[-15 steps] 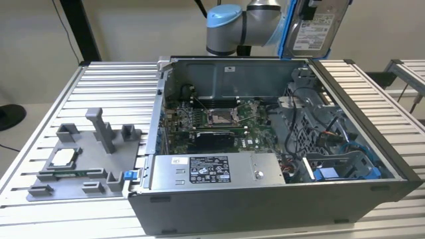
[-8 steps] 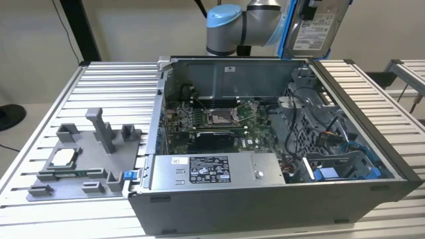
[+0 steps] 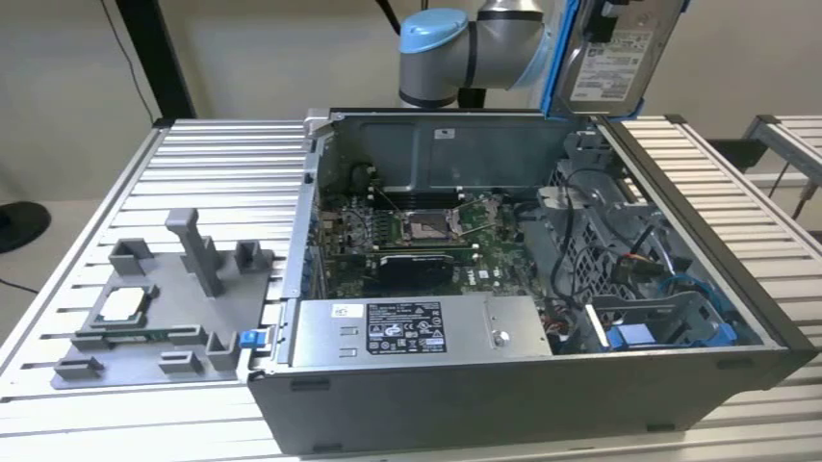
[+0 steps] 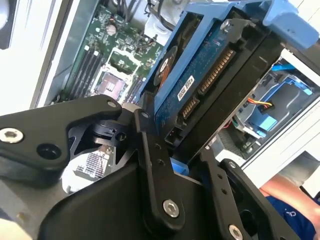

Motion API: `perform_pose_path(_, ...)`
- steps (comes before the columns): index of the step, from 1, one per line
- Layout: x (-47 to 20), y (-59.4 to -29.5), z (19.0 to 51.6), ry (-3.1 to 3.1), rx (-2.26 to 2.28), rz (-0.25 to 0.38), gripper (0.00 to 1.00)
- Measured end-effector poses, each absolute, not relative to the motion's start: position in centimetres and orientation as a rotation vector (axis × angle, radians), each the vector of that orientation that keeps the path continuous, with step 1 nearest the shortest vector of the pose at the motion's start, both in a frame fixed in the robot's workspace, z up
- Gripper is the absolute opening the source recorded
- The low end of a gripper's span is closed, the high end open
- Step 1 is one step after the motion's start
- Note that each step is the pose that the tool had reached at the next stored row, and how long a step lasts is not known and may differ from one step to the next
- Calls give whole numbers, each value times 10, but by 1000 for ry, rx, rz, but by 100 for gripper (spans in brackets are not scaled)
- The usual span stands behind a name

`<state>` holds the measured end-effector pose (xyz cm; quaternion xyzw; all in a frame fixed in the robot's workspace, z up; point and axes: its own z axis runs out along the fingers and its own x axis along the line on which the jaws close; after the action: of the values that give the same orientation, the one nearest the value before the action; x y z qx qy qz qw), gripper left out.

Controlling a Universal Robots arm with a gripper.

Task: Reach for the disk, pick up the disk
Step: 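Pick up the disk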

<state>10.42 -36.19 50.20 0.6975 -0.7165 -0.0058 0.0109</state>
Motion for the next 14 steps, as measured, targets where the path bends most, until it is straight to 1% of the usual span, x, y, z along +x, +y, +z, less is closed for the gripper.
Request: perform_pose_path(14,106,-415,502,-2234,2175,-22,0)
